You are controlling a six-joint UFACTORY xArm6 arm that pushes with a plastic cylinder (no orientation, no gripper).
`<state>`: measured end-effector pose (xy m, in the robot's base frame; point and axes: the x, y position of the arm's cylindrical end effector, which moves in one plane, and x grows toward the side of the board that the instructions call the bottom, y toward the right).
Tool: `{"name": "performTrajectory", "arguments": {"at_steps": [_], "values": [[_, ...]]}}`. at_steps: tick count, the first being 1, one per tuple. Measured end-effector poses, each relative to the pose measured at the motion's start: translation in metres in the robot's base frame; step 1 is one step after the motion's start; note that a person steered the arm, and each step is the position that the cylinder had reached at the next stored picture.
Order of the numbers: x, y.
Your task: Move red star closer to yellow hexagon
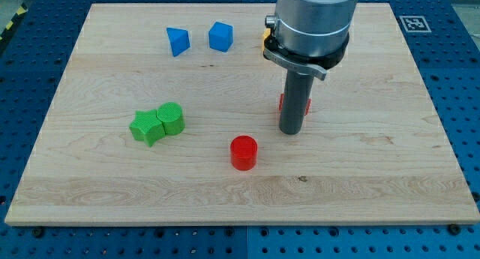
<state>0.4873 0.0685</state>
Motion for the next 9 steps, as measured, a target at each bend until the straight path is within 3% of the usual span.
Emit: {"name": "performTrajectory", "arguments": {"at_steps": [4,6,9], "values": [[0.008,0.06],[-0.016,0.054],[-0.067,0.001]]}}
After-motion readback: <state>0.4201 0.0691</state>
